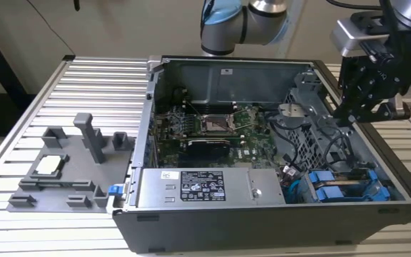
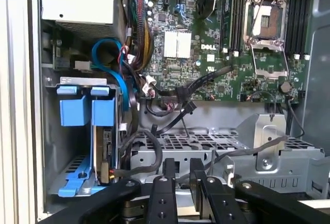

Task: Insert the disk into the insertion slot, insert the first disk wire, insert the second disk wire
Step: 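Insert the first disk wire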

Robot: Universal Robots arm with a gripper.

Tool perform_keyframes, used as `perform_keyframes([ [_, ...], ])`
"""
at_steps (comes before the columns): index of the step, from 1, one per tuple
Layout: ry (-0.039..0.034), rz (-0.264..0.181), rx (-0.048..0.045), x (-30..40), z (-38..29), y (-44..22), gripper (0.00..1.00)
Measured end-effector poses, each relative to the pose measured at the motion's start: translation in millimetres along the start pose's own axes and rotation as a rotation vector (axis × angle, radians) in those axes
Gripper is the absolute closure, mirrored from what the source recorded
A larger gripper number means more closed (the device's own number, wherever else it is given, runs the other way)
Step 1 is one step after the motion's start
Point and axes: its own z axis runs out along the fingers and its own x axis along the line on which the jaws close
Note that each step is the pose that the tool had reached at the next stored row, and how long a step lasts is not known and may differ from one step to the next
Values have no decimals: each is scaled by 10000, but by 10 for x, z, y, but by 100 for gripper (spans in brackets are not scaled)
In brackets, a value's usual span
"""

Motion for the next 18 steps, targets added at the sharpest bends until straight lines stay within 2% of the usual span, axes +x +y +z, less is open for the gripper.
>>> perform_keyframes([
  [11, -6, -63, 161, -10, -15, 318, 73],
  [18, -8, -108, 248, -13, -12, 465, 73],
])
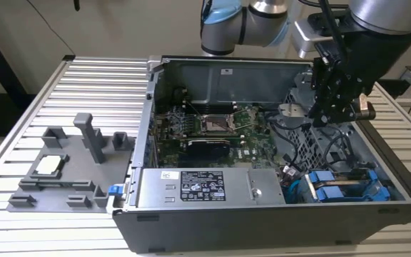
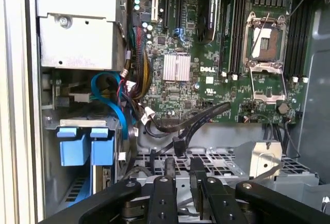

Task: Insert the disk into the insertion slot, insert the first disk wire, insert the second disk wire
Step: 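Insert the first disk wire, then insert the second disk wire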

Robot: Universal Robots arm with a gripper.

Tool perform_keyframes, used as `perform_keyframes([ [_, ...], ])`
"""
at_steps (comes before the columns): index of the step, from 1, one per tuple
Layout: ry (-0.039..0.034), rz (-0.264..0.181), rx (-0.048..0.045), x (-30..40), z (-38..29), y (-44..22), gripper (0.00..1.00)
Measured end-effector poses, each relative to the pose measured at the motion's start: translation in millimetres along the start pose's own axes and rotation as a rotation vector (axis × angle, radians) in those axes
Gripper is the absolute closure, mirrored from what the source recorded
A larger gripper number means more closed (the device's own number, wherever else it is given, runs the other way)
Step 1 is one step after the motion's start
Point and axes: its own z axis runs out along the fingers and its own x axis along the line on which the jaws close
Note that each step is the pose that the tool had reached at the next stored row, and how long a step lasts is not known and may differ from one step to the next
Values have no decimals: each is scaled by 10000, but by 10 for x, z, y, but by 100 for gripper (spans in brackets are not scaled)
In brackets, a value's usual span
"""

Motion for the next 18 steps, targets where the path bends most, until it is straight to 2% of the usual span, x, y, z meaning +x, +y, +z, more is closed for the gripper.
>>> perform_keyframes([
  [18, -14, -252, -36, 36, 53, 119, 73],
])
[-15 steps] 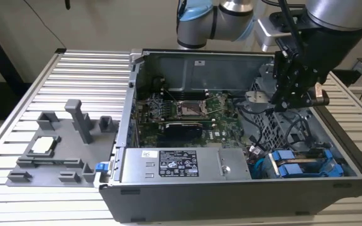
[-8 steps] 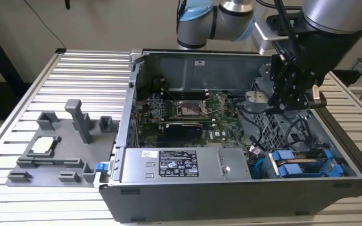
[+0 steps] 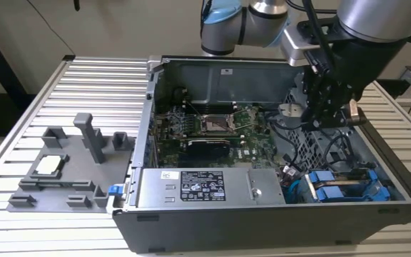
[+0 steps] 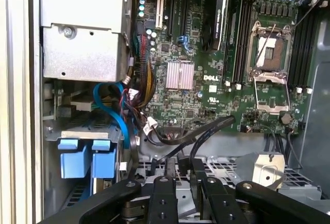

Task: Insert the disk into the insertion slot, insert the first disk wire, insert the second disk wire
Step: 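Insert the second disk wire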

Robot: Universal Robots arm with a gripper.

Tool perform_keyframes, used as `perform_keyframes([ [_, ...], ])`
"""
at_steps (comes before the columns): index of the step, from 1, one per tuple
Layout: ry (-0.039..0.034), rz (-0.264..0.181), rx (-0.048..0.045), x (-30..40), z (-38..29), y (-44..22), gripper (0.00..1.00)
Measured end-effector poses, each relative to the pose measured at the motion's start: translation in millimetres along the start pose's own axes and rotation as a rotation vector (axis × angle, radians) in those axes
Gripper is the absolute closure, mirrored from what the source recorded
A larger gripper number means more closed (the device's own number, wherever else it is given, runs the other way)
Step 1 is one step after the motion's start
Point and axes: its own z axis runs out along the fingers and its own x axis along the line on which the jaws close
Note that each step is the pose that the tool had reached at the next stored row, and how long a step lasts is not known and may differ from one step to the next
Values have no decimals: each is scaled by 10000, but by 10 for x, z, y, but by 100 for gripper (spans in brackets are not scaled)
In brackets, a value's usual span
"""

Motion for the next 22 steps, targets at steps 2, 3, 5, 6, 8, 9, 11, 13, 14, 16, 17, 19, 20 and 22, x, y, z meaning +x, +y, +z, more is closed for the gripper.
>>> perform_keyframes([
  [2, -1, -7, -1, 0, 7, 20, 73],
  [3, -1, -10, -1, 0, 10, 28, 73],
  [5, -3, -16, -2, 0, 16, 49, 73],
  [6, -3, -18, -3, 0, 17, 60, 73],
  [8, -2, -23, -3, -1, 21, 76, 73],
  [9, -3, -25, -3, -1, 24, 81, 73],
  [11, -1, -27, -5, 0, 31, 85, 73],
  [13, -1, -28, -5, 0, 33, 86, 73],
  [14, 1, -26, -5, 1, 33, 87, 73],
  [16, 0, -26, -4, 1, 34, 87, 73],
  [17, 0, -27, -4, 1, 34, 87, 73],
  [19, 2, -27, -4, 1, 34, 87, 73],
  [20, 2, -27, -5, 1, 34, 87, 73],
  [22, 3, -27, -5, 1, 35, 87, 75],
])
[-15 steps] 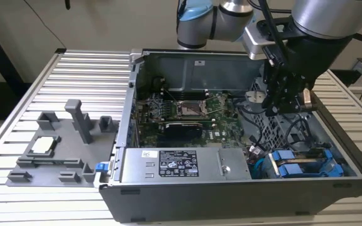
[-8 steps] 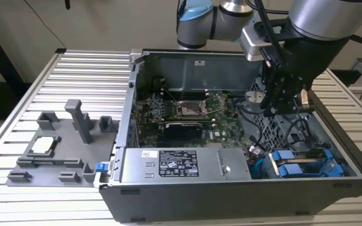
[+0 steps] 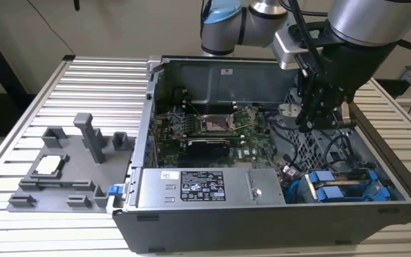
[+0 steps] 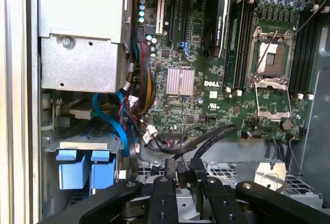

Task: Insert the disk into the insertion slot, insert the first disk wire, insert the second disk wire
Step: 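Insert the second disk wire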

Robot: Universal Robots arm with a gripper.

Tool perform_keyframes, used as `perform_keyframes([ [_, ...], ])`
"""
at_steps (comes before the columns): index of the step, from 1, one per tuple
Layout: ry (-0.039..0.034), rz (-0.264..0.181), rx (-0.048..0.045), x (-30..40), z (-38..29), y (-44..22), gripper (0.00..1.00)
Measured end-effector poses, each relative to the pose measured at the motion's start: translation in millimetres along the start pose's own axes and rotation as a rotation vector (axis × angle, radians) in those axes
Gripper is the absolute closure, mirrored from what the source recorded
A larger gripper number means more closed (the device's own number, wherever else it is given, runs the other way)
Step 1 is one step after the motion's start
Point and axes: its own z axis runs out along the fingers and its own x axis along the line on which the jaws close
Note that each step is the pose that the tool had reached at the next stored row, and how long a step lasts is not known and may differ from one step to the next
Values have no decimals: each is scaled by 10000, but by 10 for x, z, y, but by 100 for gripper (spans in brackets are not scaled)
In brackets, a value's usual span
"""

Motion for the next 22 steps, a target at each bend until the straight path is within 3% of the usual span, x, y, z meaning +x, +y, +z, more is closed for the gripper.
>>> perform_keyframes([
  [2, 2, 0, 0, 0, 0, 0, 75],
  [3, 3, 0, 0, 0, 0, 0, 83],
  [17, 15, 0, -6, 0, -1, -3, 84],
  [19, 34, 9, -72, 3, 1, -21, 84],
  [22, 92, 33, -270, 15, 4, -74, 84],
])
